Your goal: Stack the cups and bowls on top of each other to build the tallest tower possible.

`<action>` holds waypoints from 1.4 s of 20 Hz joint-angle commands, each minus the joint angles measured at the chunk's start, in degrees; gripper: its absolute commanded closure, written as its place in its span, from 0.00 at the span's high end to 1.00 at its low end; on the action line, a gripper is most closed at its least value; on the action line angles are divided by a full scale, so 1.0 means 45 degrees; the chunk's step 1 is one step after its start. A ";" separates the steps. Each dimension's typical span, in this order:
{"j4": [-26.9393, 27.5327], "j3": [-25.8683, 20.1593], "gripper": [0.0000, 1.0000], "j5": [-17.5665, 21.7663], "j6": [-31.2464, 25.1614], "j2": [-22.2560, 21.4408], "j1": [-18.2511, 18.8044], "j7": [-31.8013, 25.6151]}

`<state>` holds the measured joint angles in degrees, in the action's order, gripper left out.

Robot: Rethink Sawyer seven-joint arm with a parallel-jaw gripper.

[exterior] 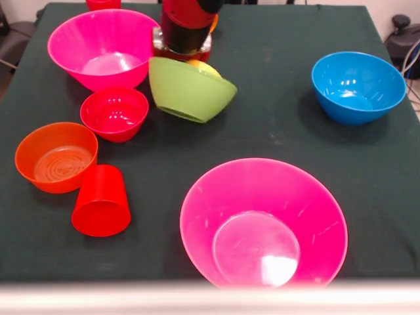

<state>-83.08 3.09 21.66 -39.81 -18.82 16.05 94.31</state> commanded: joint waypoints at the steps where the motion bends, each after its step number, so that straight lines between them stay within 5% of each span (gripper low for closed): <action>1: 0.1580 0.0470 0.00 0.1602 0.2573 -0.0152 -0.0424 0.1236; 7: 0.1485 -0.0097 0.00 0.2436 0.5009 -0.0501 -0.0077 0.0269; 10: 0.0578 -0.2419 0.00 0.3056 0.7561 -0.0963 0.1583 -0.0843; 13: 0.0042 -0.4256 0.00 0.3846 0.8481 -0.1157 0.2795 -0.1166; 16: -0.0433 -0.7190 0.00 0.4841 0.8464 -0.0810 0.4671 -0.1740; 20: -0.0823 -0.9413 0.00 0.5030 0.7790 -0.0201 0.5984 -0.1837; 25: -0.0963 -1.0848 0.00 0.3649 0.5850 0.0814 0.6790 -0.2007; 28: -0.0953 -1.0883 0.00 0.2552 0.4744 0.1032 0.6760 -0.1331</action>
<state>-83.75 -33.29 36.65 -5.86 -20.07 48.09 94.31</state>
